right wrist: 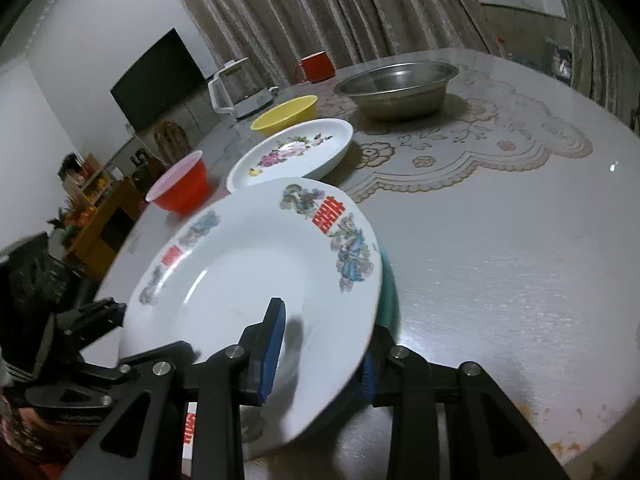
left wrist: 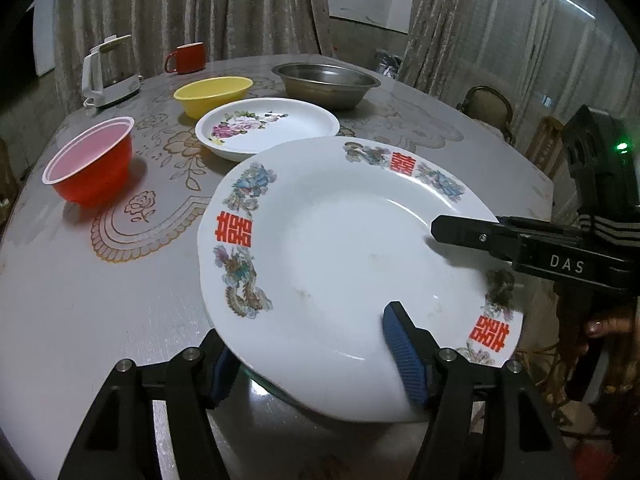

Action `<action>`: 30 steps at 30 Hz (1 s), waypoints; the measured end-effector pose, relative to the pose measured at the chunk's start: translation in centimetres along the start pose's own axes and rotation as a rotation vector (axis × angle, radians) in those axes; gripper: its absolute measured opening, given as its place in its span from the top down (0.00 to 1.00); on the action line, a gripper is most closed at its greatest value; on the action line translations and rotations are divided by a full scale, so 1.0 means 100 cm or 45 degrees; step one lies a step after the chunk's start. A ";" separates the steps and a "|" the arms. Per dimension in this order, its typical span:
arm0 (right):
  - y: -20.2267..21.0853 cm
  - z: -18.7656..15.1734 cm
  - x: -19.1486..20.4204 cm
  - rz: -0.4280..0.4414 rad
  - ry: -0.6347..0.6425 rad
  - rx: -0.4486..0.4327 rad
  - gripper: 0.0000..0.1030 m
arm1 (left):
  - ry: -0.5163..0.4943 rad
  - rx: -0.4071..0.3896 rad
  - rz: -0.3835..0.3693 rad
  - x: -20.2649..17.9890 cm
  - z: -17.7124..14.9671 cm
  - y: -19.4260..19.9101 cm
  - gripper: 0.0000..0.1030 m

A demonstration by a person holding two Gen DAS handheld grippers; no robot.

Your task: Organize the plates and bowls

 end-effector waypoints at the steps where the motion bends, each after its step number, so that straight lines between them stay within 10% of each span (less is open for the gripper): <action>1: 0.001 -0.001 0.000 0.005 0.004 -0.002 0.68 | 0.003 0.001 -0.003 0.000 0.000 0.001 0.34; 14: 0.024 0.005 -0.004 -0.005 -0.029 -0.014 0.65 | 0.067 -0.024 -0.034 0.007 -0.001 0.043 0.15; 30: -0.002 0.073 -0.014 0.018 0.006 -0.061 0.61 | 0.486 -0.110 0.044 0.086 0.060 0.024 0.07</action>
Point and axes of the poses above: each gripper's, at about its wrist camera, not at the fingertips, and y roughly against the way its jaws point, x to its left, z to its top, the point moved 4 cm from there along -y, roughly the way its jaws point, and after that the axes turned 12 degrees about -x, right-handed, at the moved point
